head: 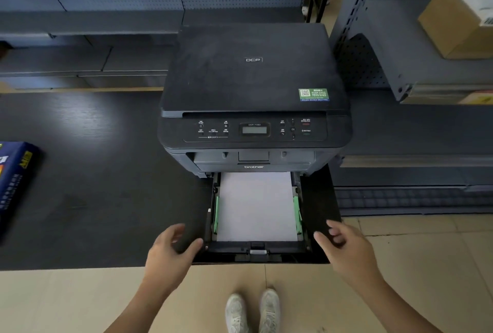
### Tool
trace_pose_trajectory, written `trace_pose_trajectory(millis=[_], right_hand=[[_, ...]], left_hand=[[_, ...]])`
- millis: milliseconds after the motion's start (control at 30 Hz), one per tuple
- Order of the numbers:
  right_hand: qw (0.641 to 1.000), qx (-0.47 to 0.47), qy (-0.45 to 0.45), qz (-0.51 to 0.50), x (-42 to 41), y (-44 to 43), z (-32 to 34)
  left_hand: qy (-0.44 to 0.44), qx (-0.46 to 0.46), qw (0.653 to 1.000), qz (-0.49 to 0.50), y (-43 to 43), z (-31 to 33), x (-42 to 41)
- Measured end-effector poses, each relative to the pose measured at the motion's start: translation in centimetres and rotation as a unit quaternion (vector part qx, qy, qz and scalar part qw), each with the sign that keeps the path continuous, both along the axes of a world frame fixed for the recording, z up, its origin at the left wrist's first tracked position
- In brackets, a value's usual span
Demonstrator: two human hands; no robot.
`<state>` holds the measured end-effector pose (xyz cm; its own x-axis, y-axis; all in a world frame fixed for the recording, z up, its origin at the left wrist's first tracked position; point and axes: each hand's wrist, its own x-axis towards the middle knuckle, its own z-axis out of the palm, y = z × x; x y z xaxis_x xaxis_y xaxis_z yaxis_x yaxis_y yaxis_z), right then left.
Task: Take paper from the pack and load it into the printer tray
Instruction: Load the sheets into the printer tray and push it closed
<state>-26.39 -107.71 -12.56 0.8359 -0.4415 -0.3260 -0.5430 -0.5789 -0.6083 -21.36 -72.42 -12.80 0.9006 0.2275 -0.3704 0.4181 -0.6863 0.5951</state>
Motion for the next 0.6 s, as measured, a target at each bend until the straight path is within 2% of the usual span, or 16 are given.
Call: trace_pose_trajectory(millis=[133, 233, 300, 367, 600], right_hand=[[0.992, 0.108, 0.057, 0.001, -4.4, 0.3, -0.9], [0.989, 0.139, 0.029, -0.049, -5.1, 1.2, -2.6], [0.984, 0.143, 0.004, -0.104, -4.9, 1.7, -3.5], [0.982, 0.136, -0.007, -0.129, -4.9, 2.2, -4.1], [0.988, 0.098, -0.044, -0.114, -4.5, 2.4, -4.3]], left_hand=[[0.05, -0.054, 0.997, 0.001, 1.8, -1.4, -4.1], [0.047, -0.12, 0.989, 0.07, 0.9, -2.5, -4.7], [0.038, -0.15, 0.978, 0.141, 0.2, -2.8, -4.2], [0.04, -0.156, 0.973, 0.168, -0.1, -3.1, -4.1], [0.039, -0.131, 0.978, 0.16, -0.6, -3.4, -3.9]])
